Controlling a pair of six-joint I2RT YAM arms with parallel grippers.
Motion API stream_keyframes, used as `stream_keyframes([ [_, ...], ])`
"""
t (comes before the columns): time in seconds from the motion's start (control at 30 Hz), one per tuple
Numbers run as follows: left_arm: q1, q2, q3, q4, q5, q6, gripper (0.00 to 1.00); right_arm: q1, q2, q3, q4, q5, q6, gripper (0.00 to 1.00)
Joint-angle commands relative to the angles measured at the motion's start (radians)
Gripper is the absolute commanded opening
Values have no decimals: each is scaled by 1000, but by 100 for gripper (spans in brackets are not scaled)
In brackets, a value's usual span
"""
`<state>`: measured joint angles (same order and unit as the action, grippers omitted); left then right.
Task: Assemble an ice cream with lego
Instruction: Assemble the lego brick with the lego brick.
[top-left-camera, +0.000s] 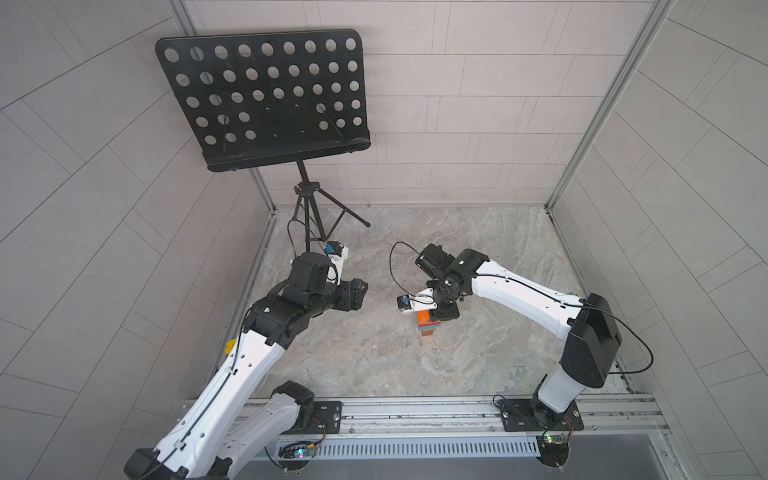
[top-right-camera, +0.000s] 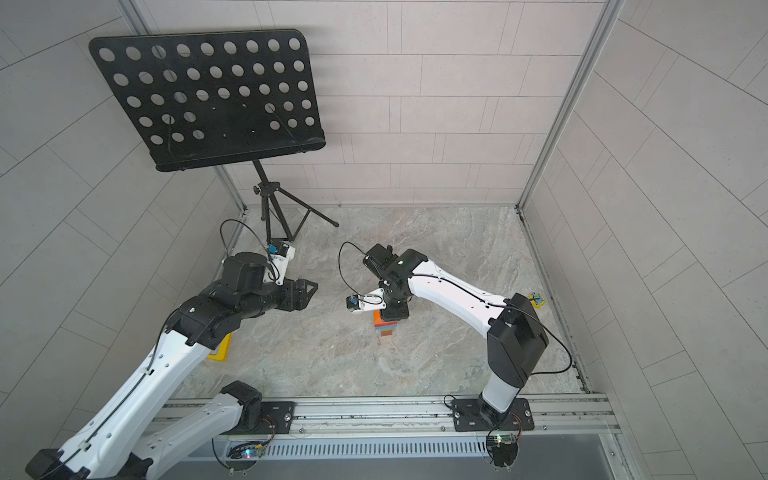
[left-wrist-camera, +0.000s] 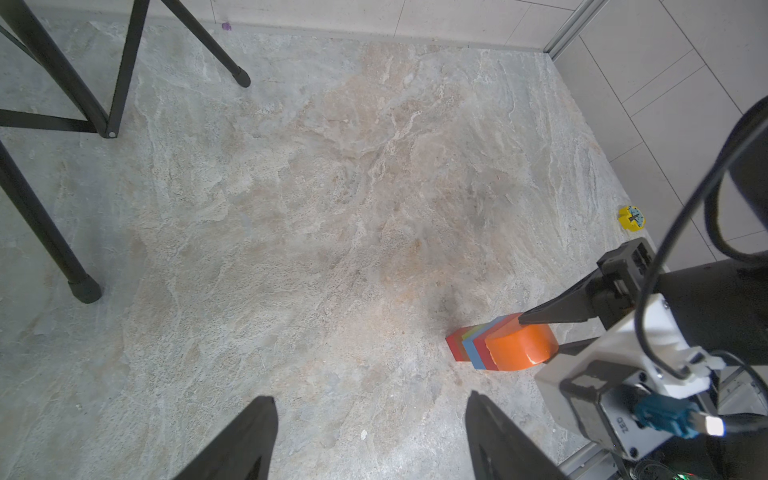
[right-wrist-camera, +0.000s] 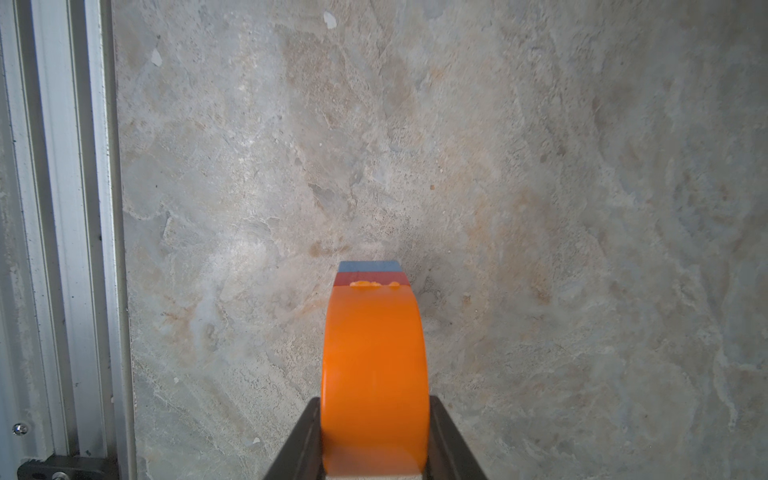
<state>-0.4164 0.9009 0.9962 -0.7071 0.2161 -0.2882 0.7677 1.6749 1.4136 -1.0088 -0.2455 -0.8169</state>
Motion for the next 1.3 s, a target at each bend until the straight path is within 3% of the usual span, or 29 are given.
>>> stream_keyframes([
  [0.0,7,1,-12,12,2,4,78,10,80,-96,-48,43,31,0],
  [0.6,8,7,-11,11,4,4,78,12,119,-59,-70,58,29,0],
  [0.9,10,12,-7,12,9,4,78,10,125,-34,-75,59,31,21],
  [1.27,14,17,-9,14,17,4,78,10,104,-21,-69,48,46,37],
])
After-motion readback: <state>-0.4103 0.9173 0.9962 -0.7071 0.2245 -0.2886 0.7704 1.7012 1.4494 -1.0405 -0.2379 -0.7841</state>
